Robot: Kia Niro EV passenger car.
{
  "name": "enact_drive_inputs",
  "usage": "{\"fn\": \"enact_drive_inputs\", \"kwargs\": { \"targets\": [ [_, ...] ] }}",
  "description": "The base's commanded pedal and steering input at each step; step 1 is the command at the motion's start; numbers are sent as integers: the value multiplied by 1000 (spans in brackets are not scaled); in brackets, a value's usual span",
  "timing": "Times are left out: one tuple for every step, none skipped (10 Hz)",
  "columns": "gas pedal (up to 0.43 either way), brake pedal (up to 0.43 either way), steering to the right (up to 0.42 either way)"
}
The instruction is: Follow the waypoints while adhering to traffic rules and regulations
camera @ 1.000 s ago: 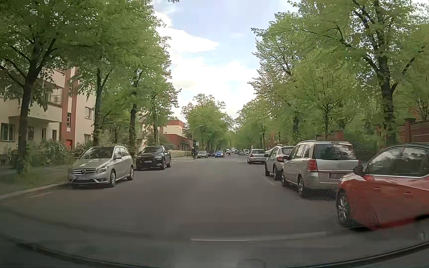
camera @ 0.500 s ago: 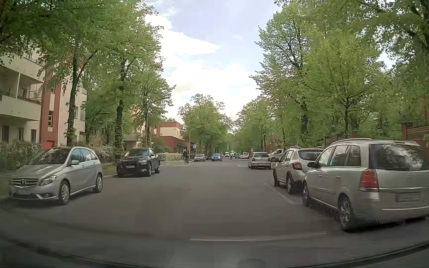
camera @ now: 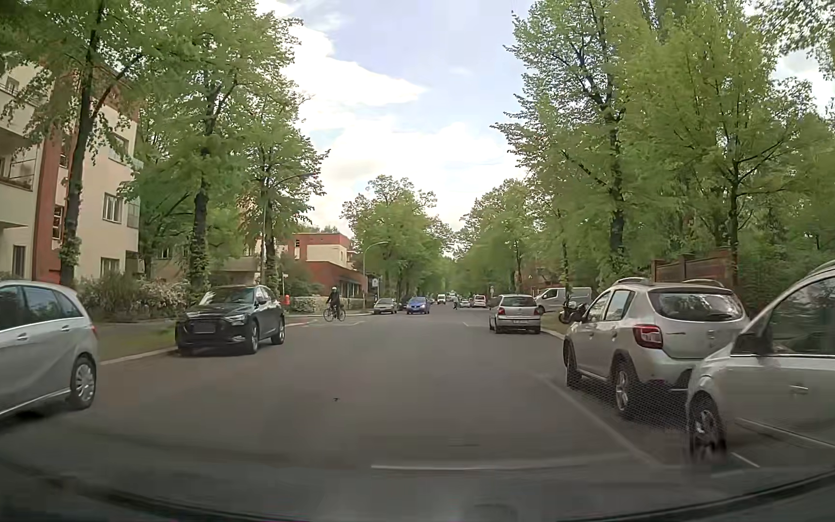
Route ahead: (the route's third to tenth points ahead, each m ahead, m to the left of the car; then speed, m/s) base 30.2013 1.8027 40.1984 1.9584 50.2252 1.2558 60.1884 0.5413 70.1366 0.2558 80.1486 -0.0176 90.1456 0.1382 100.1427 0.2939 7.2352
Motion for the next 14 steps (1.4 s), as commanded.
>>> {"fn": "enact_drive_inputs", "kwargs": {
  "targets": [
    [390, 18, -3],
    [390, 18, -4],
    [390, 18, -6],
    [390, 18, -6],
    [390, 18, -5],
    [390, 18, -5],
    [390, 18, -5],
    [390, 18, -5],
    [390, 18, -5],
    [390, 18, -5],
    [390, 18, -4],
    [390, 18, -4],
    [390, 18, -3],
    [390, 18, -1]
  ]
}}
